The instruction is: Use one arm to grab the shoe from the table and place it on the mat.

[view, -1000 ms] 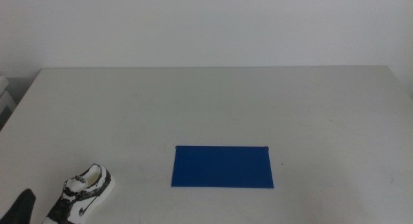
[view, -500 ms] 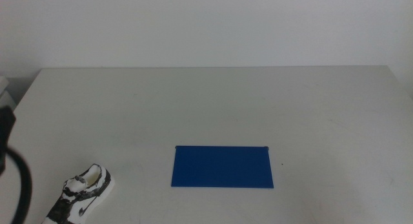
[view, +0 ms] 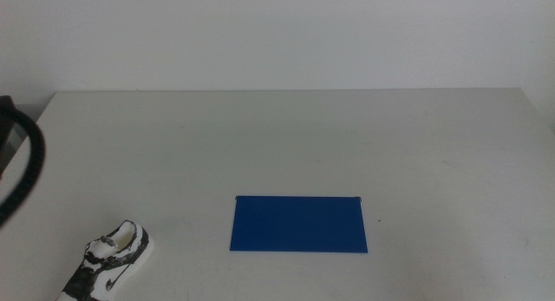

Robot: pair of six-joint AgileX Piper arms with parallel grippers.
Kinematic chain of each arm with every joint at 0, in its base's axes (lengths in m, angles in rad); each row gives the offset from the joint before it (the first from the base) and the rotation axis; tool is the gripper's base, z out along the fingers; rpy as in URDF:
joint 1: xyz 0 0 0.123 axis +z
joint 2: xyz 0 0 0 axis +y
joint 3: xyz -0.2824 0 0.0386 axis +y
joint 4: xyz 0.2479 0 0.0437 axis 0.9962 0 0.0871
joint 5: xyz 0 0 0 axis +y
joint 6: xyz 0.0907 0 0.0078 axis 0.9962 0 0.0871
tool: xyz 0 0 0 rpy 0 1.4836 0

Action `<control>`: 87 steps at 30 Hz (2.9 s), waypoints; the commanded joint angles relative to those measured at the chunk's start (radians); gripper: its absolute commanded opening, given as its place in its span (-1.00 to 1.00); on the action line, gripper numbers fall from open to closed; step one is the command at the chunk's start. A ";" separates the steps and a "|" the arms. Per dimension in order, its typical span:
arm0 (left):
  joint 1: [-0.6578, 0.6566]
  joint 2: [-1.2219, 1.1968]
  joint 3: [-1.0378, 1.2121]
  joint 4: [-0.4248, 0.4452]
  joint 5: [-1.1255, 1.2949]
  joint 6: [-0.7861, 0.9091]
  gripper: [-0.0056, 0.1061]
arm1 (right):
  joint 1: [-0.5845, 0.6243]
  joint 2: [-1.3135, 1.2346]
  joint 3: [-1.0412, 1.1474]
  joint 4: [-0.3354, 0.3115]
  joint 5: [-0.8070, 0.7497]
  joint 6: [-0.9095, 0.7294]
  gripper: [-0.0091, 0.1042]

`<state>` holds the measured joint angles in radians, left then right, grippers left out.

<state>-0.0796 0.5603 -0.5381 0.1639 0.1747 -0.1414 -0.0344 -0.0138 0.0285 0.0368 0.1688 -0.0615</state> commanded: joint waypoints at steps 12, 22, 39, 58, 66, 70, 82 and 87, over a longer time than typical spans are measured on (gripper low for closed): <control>0.000 0.172 -0.401 -0.076 0.498 0.208 0.78 | -0.005 -0.021 -0.010 -0.008 -0.079 -0.013 0.33; 0.000 0.428 -0.662 -0.175 0.848 0.459 0.78 | -0.005 -0.021 -0.010 -0.008 -0.079 -0.013 0.33; 0.000 0.735 -0.686 -0.223 1.049 0.484 0.78 | -0.005 -0.021 -0.010 -0.008 -0.079 -0.013 0.33; -0.009 0.913 -0.445 -0.330 0.835 0.481 0.78 | -0.005 -0.021 -0.010 -0.008 -0.079 -0.013 0.33; -0.059 0.982 -0.431 -0.271 0.738 0.475 0.78 | -0.005 -0.021 -0.010 -0.008 -0.079 -0.013 0.33; -0.059 1.030 -0.431 -0.271 0.729 0.475 0.78 | -0.005 -0.021 -0.010 -0.008 -0.079 -0.013 0.33; -0.059 1.080 -0.431 -0.240 0.730 0.476 0.60 | -0.005 -0.021 -0.010 -0.008 -0.079 -0.013 0.33; -0.059 1.080 -0.431 -0.242 0.732 0.477 0.26 | -0.005 -0.021 -0.010 -0.008 -0.079 -0.013 0.33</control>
<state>-0.1339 1.6772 -0.9499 -0.0717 0.9038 0.3411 -0.0344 -0.0138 0.0285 0.0368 0.1688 -0.0615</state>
